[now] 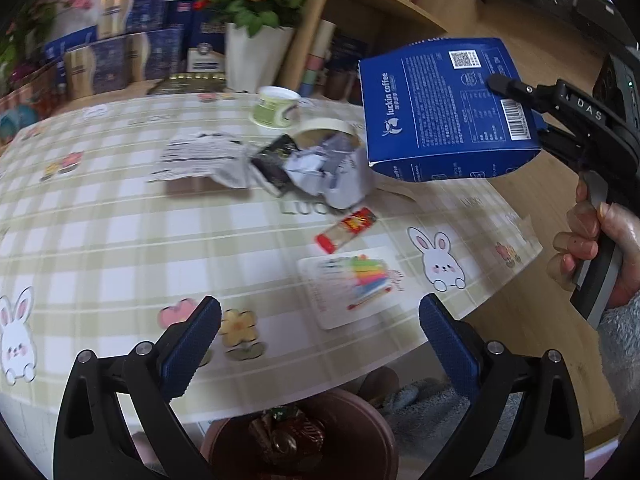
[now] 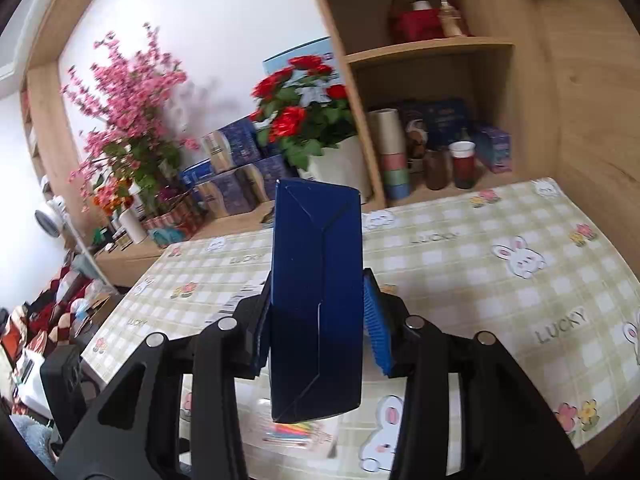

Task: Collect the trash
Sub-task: 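Grasp the red lighter with the left gripper while the right lifts the blue box, then carry the red lighter and the blue box back over the brown bin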

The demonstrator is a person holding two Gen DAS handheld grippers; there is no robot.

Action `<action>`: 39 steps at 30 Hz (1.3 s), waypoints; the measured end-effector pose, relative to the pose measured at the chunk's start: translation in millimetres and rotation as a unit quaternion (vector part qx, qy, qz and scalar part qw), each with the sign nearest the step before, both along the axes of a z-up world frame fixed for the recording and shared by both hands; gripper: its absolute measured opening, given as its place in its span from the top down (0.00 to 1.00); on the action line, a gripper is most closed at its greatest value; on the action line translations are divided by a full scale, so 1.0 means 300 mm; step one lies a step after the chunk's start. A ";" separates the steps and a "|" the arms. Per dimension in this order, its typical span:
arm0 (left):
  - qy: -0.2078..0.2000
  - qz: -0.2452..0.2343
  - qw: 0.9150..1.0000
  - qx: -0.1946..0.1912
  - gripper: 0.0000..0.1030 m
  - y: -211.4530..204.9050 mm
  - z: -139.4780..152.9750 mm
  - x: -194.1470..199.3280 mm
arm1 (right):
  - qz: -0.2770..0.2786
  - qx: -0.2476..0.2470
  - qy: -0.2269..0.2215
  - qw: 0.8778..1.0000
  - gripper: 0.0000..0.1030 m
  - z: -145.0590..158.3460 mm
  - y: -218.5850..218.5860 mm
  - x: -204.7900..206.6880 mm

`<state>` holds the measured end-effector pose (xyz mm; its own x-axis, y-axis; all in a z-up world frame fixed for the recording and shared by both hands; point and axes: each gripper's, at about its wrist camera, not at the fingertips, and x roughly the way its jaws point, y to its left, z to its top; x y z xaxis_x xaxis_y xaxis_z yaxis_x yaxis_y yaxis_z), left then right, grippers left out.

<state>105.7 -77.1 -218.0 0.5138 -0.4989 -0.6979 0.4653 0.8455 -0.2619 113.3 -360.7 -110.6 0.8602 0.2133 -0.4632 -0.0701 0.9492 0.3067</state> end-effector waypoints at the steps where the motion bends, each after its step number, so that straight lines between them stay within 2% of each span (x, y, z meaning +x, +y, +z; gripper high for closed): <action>1: 0.003 -0.002 1.000 0.000 0.07 -0.018 -0.005 0.010 | -0.006 0.001 0.001 1.000 0.59 -0.007 -0.022 -0.010; 5: 0.017 -0.020 1.000 -0.002 0.22 -0.116 -0.018 0.095 | -0.018 0.008 0.003 1.000 0.59 -0.027 -0.079 -0.034; 6: 0.017 -0.034 0.999 0.011 0.26 -0.151 -0.024 0.125 | -0.021 0.011 0.003 1.000 0.59 -0.031 -0.095 -0.037; 7: 0.015 -0.049 0.998 0.022 0.36 -0.179 -0.030 0.151 | -0.024 0.013 0.004 1.000 0.59 -0.035 -0.111 -0.042; 10: 0.016 -0.085 0.994 0.060 0.53 -0.263 -0.059 0.225 | -0.031 0.018 0.008 0.999 0.59 -0.042 -0.152 -0.051; 12: 0.027 -0.095 0.992 0.075 0.59 -0.292 -0.084 0.259 | -0.035 0.019 0.009 0.999 0.59 -0.046 -0.178 -0.060; 15: 0.042 -0.102 0.990 0.091 0.59 -0.336 -0.127 0.306 | -0.043 0.020 0.009 0.999 0.59 -0.052 -0.209 -0.071; 20: 0.044 -0.106 0.987 0.116 0.59 -0.380 -0.159 0.339 | -0.049 0.031 0.010 0.998 0.59 -0.063 -0.232 -0.065; 23: 0.023 -0.115 0.983 0.140 0.59 -0.412 -0.163 0.335 | -0.049 0.033 0.015 0.998 0.59 -0.079 -0.230 -0.059; 24: 0.011 -0.120 0.980 0.156 0.60 -0.424 -0.164 0.327 | -0.049 0.034 0.016 0.998 0.59 -0.083 -0.227 -0.058; 26: -0.005 -0.132 0.976 0.173 0.73 -0.440 -0.165 0.312 | -0.049 0.036 0.018 0.998 0.59 -0.086 -0.224 -0.056; 30: -0.027 -0.150 0.968 0.200 0.77 -0.451 -0.147 0.277 | -0.048 0.038 0.017 0.998 0.59 -0.086 -0.218 -0.057; 32: -0.037 -0.149 0.969 0.196 0.78 -0.443 -0.136 0.267 | -0.048 0.036 0.016 0.998 0.59 -0.086 -0.214 -0.060; 39: -0.043 -0.144 0.978 0.143 0.78 -0.389 -0.021 0.229 | -0.054 0.036 0.012 0.998 0.59 -0.072 -0.206 -0.074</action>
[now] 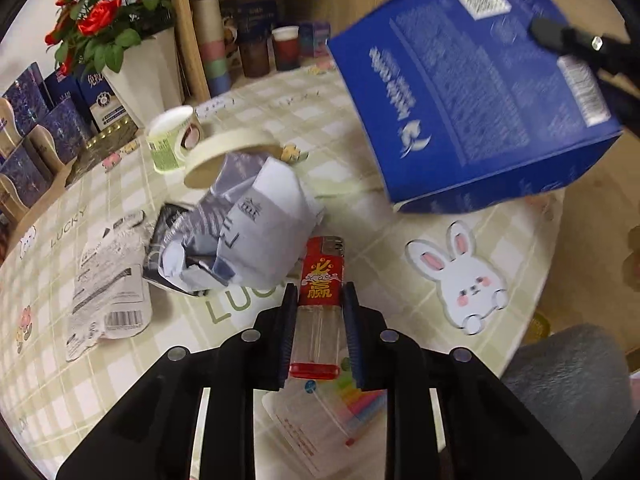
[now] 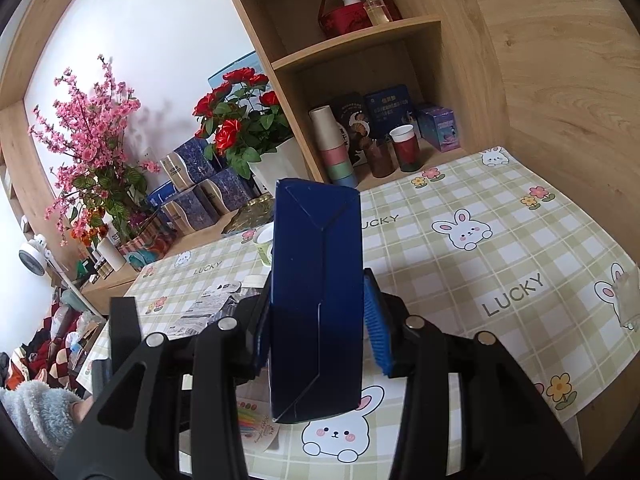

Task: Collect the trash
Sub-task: 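Carry the red lighter and the blue box back over the brown bin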

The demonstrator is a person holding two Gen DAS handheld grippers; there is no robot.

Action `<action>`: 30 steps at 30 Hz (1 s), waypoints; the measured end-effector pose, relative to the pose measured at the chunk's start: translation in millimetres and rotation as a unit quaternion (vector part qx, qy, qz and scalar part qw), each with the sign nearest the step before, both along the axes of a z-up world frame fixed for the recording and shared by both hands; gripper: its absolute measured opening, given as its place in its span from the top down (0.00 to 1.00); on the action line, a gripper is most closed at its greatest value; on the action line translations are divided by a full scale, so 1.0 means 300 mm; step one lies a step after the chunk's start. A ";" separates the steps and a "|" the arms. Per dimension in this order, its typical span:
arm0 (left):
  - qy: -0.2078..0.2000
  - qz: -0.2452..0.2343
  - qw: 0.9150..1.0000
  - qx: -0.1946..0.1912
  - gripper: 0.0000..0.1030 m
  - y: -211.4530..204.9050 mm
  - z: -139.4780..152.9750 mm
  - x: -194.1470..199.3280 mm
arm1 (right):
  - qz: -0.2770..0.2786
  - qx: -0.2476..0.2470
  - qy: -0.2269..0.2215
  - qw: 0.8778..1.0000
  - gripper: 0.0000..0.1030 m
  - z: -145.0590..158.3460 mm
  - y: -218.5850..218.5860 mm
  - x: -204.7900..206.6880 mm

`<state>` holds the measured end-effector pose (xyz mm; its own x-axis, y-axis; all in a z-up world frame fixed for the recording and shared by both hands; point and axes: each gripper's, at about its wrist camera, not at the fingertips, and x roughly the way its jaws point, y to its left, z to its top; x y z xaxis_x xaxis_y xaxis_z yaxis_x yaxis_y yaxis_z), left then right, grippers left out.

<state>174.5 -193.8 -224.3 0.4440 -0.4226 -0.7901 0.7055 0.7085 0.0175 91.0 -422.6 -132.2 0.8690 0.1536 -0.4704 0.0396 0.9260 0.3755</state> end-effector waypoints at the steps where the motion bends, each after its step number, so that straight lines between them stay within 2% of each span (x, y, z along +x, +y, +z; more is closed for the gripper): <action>1: 0.003 0.001 1.000 -0.009 0.78 0.007 0.013 -0.002 | 0.001 -0.001 -0.002 1.000 0.59 0.008 0.004 -0.006; 5: 0.018 0.022 0.998 -0.049 0.78 0.070 0.071 -0.032 | 0.005 -0.009 -0.005 1.000 0.59 0.031 0.015 -0.024; 10: 0.015 0.057 0.994 -0.094 0.78 0.178 0.148 -0.093 | 0.010 -0.012 -0.005 1.000 0.59 0.054 0.038 -0.054; 19: -0.004 0.107 0.987 -0.124 0.78 0.395 0.234 -0.198 | 0.039 -0.015 0.007 0.999 0.59 0.072 0.145 -0.100; 30: -0.015 0.166 0.976 -0.142 0.79 0.639 0.238 -0.379 | 0.091 -0.039 0.026 0.995 0.59 0.062 0.339 -0.198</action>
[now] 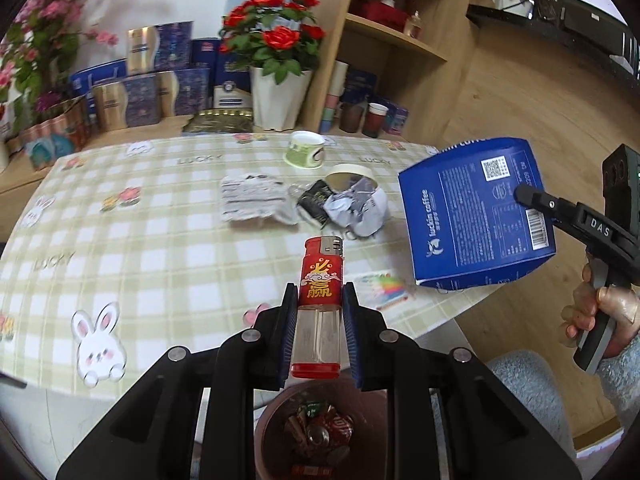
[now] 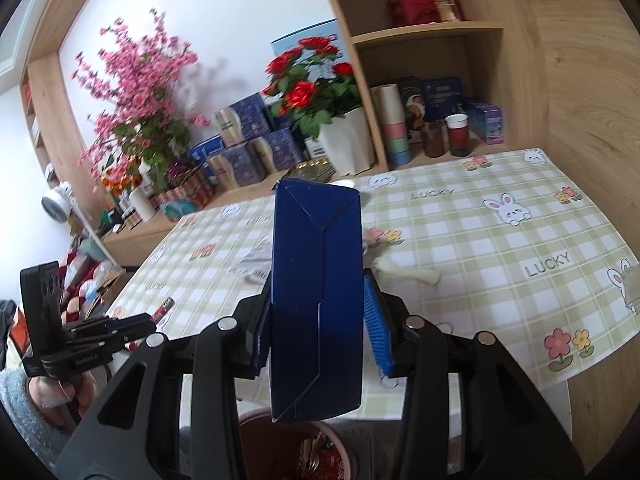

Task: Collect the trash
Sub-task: 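Carry the red lighter and the blue box back over the brown bin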

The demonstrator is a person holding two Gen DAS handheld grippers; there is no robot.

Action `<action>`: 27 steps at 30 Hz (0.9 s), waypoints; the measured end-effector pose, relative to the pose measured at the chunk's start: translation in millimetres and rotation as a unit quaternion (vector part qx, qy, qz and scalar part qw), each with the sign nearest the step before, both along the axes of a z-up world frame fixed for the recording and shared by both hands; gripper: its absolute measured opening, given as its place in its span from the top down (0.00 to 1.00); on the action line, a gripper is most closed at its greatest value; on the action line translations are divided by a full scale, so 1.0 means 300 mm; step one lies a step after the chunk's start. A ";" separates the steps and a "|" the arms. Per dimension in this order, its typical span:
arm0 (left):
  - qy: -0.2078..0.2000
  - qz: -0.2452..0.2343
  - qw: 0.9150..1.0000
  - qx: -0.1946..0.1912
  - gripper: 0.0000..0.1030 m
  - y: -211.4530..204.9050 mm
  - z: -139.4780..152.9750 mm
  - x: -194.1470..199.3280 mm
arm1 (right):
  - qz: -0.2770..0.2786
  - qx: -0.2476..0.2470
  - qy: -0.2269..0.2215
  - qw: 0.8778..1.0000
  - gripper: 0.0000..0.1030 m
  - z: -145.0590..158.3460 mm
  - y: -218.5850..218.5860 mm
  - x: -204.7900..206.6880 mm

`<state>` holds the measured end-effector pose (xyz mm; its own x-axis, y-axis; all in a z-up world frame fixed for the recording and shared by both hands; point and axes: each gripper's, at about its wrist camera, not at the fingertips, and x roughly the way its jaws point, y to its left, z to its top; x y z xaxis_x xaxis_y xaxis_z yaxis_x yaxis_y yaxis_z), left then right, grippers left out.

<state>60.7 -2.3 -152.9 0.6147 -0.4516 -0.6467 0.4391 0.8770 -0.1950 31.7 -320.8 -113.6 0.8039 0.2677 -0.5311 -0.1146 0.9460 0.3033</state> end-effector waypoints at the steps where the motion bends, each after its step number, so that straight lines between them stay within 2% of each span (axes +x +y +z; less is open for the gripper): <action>1: -0.002 0.004 1.000 -0.001 0.79 0.020 0.000 -0.021 | 0.003 -0.001 0.001 1.000 0.59 -0.001 0.011 -0.011; 18: -0.018 0.027 0.999 -0.025 0.79 0.155 0.016 -0.178 | 0.048 -0.023 0.043 0.998 0.59 -0.091 0.165 -0.166; 27: -0.018 0.040 0.999 -0.032 0.79 0.193 0.010 -0.205 | 0.082 -0.041 0.093 0.991 0.59 -0.204 0.246 -0.203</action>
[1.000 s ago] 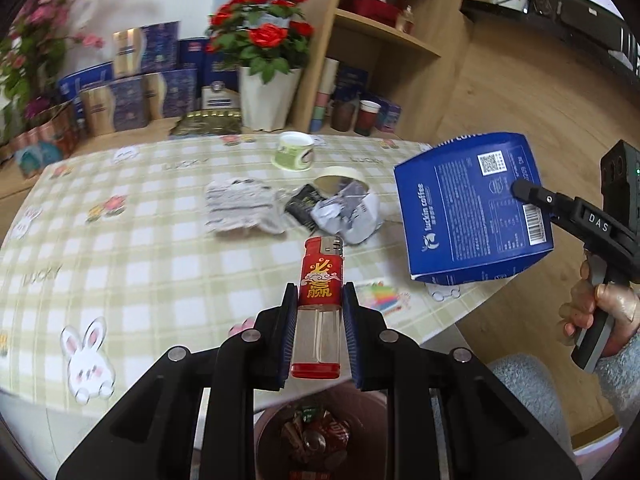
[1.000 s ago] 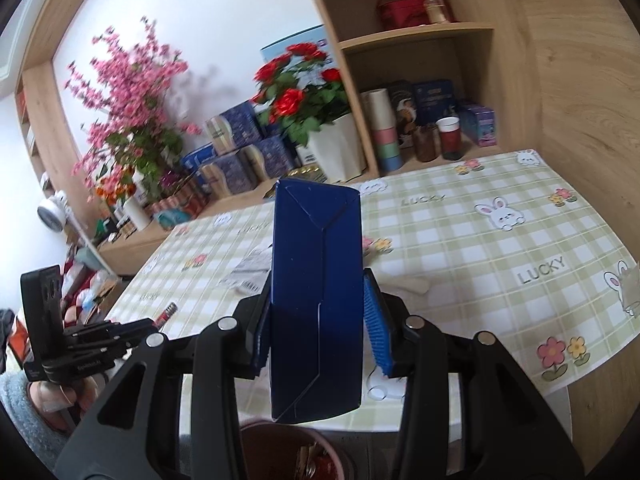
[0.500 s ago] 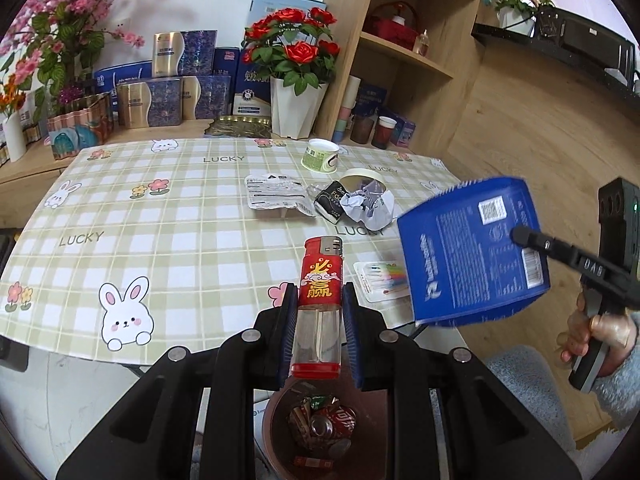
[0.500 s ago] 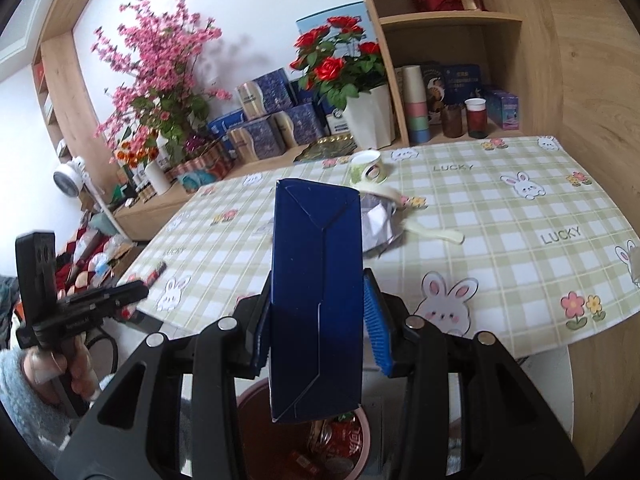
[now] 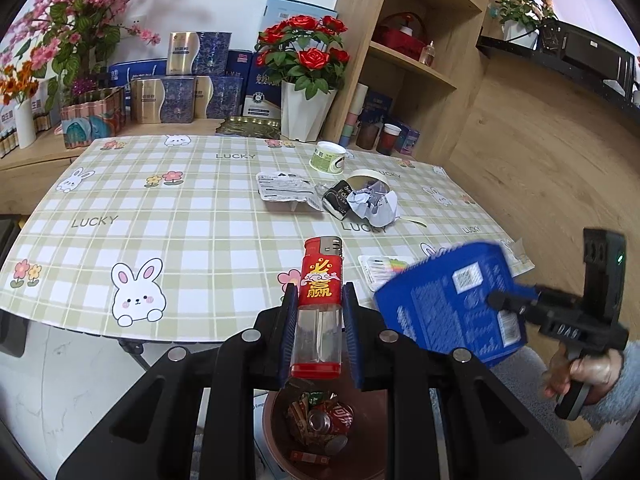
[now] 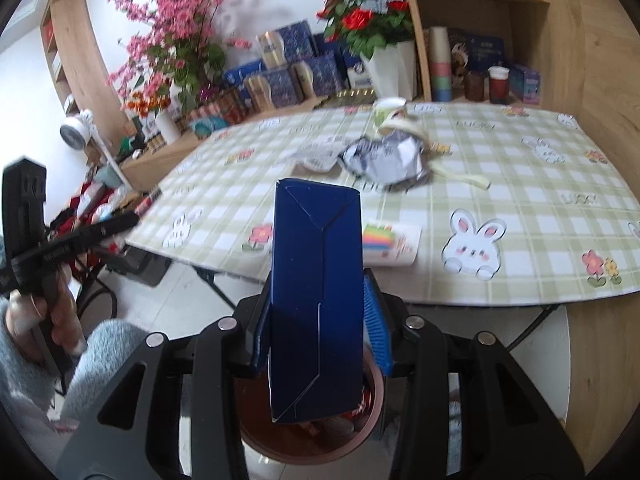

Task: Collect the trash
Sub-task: 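Carry the red lighter and the blue box back over the brown bin, then lower the blue box into the brown bin and open the right gripper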

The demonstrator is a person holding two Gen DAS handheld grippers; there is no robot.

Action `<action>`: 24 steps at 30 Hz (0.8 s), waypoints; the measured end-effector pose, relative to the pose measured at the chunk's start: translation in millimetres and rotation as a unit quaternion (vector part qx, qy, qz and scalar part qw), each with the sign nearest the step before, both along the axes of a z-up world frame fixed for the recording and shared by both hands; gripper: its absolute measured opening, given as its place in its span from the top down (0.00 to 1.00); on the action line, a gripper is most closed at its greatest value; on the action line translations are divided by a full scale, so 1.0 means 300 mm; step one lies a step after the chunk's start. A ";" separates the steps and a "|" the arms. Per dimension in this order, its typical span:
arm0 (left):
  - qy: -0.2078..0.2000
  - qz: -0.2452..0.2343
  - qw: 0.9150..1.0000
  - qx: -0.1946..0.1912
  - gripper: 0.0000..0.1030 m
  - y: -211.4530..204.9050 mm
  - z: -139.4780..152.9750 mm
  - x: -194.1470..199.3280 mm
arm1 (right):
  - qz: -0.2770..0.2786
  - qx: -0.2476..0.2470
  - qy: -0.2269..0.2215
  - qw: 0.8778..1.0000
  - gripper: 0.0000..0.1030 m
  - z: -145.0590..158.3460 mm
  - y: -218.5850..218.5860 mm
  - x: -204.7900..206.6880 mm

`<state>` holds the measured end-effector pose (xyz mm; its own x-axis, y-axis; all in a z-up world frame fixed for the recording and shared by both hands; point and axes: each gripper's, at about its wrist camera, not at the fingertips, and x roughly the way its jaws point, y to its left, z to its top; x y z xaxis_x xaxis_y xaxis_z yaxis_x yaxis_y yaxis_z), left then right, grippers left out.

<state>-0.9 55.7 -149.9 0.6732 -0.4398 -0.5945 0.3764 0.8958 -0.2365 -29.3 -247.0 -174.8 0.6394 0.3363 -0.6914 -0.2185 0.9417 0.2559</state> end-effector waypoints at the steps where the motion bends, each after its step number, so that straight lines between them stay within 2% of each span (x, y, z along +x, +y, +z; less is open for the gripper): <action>1: 0.000 0.001 1.000 0.000 0.79 0.006 -0.002 -0.005 | 0.004 -0.002 0.007 1.000 0.59 -0.017 0.012 -0.002; 6: 0.001 0.009 1.000 0.002 0.79 0.036 -0.003 -0.019 | 0.026 0.008 0.018 0.999 0.59 -0.072 0.061 -0.001; 15: 0.005 0.021 1.000 -0.007 0.79 0.066 -0.010 -0.018 | 0.082 -0.014 0.020 0.996 0.59 -0.065 0.141 -0.017; 18: 0.007 0.019 1.000 -0.004 0.79 0.060 -0.021 -0.018 | 0.102 -0.021 0.042 0.994 0.59 -0.103 0.160 -0.022; 24: 0.013 0.018 1.000 -0.002 0.79 0.055 -0.034 -0.017 | 0.108 -0.034 0.118 0.987 0.59 -0.282 0.193 0.022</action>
<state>-6.1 72.1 -160.2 0.6731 -0.4176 -0.6103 0.3368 0.9078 -0.2498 -22.6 -189.2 -259.2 0.3763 0.3950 -0.8380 -0.3577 0.8964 0.2619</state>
